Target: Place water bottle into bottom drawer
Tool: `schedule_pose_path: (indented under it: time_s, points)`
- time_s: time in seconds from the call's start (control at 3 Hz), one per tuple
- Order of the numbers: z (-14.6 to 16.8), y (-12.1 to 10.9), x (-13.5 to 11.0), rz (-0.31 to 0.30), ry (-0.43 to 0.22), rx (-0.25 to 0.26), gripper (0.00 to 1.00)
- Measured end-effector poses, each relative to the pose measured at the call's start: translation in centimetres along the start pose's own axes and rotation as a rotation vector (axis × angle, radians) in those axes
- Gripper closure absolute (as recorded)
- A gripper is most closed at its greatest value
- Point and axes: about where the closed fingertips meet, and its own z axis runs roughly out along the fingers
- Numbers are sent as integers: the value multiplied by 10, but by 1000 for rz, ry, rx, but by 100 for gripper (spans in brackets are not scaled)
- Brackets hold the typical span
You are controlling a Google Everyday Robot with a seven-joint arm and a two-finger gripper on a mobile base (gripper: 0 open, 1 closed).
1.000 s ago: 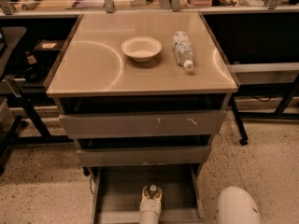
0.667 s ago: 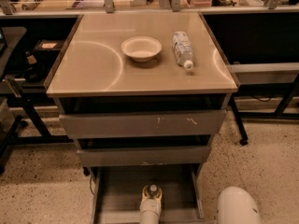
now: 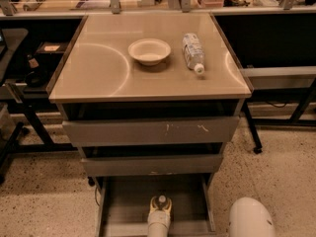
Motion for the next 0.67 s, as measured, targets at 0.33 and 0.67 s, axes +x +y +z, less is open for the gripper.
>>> schedule_pose_path:
  time_s: [0.33, 0.67]
  points:
    - [0, 0, 0, 0, 0, 0, 12]
    - [0, 0, 0, 0, 0, 0, 0]
